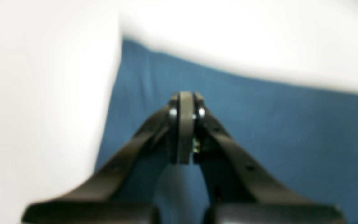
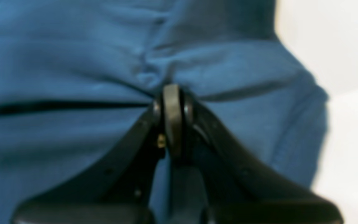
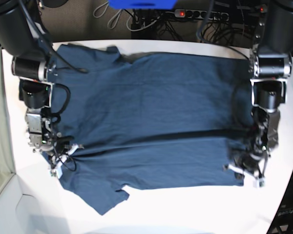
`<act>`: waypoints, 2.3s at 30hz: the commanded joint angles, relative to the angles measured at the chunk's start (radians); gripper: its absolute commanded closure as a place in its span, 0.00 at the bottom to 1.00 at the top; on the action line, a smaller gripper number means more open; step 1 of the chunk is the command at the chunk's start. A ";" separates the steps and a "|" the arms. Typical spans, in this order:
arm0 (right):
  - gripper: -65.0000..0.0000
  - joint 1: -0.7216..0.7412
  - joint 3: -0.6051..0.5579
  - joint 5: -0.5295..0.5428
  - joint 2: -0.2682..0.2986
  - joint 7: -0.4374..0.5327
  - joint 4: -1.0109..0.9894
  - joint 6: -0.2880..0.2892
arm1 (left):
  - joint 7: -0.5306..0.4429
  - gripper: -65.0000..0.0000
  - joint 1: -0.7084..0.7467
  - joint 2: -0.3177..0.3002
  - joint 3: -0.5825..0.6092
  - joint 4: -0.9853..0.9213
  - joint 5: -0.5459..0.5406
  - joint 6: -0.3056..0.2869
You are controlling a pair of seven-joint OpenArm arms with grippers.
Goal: Layout the t-shirt on the table in an organized manner, then fold the t-shirt properly
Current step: 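Release and move both grippers to the shirt's shoulder corners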
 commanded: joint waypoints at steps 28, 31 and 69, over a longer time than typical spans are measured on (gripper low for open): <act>0.44 -0.580 0.072 0.011 -0.063 -0.680 1.351 0.293 | 0.932 0.58 0.596 0.120 -0.699 1.151 -0.007 -0.017; 0.37 -0.701 0.073 0.011 -0.063 -0.723 1.483 0.293 | 0.933 0.38 0.660 0.129 -0.706 1.180 -0.025 -0.017; 0.34 -1.013 0.181 0.011 -0.129 -0.722 1.557 0.295 | 0.761 0.36 0.962 0.143 -0.742 0.953 -0.086 -0.017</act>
